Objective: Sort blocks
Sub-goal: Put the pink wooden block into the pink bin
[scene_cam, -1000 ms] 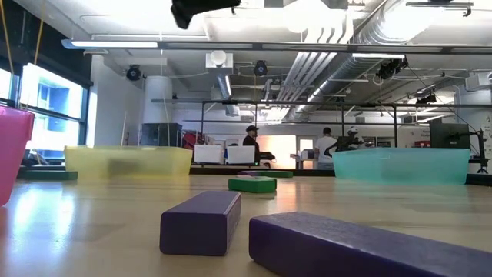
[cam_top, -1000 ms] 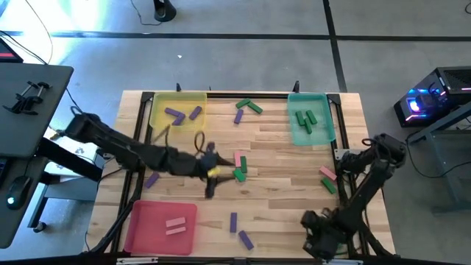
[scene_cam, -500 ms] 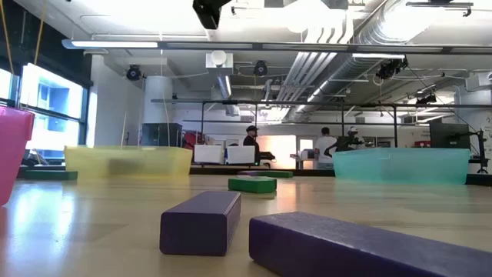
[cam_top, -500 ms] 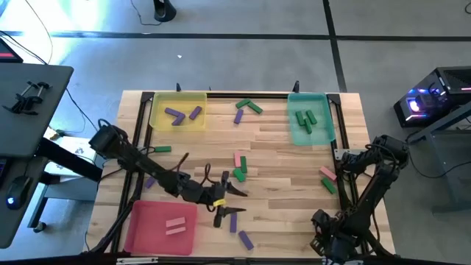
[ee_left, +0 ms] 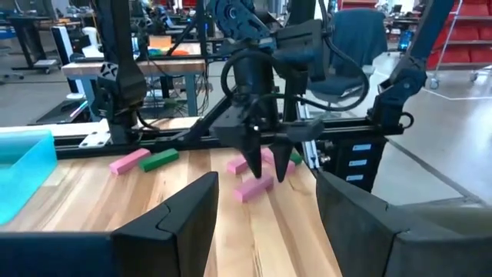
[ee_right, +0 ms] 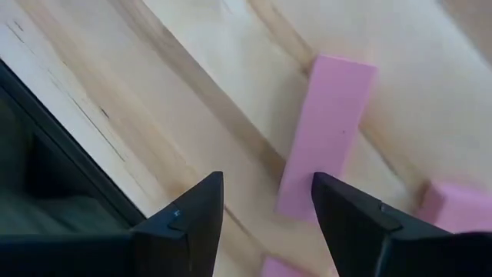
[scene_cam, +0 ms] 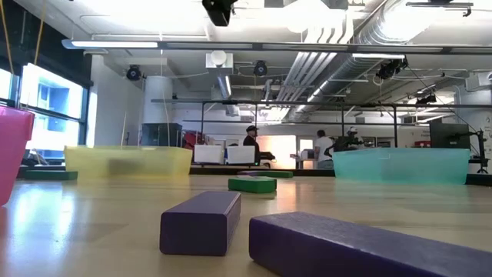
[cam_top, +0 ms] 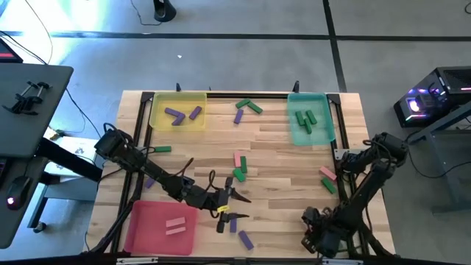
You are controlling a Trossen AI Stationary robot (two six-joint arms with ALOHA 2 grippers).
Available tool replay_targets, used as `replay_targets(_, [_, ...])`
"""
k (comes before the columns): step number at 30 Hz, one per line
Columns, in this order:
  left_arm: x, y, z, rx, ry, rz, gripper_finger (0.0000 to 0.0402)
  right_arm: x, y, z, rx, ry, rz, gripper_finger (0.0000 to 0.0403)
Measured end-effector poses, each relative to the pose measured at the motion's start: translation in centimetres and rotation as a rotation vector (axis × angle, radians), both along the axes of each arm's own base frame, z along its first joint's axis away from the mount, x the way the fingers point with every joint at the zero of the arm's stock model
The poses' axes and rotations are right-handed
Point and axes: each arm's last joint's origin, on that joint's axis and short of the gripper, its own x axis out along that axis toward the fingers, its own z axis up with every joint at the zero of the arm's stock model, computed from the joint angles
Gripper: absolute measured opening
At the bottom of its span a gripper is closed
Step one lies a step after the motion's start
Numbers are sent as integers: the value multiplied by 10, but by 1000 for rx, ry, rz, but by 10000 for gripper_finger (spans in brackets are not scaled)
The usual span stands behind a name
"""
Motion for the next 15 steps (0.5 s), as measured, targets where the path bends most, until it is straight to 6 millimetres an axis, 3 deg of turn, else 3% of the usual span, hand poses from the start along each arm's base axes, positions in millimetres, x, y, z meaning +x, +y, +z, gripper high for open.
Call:
replay_targets(9, [0,0,-1,-1,10,5,209,17,-6,11,-175,-189,53,188])
replay_targets(15, [0,0,-1,-2,10,8,209,10,-7,12,-331,-329,49,188])
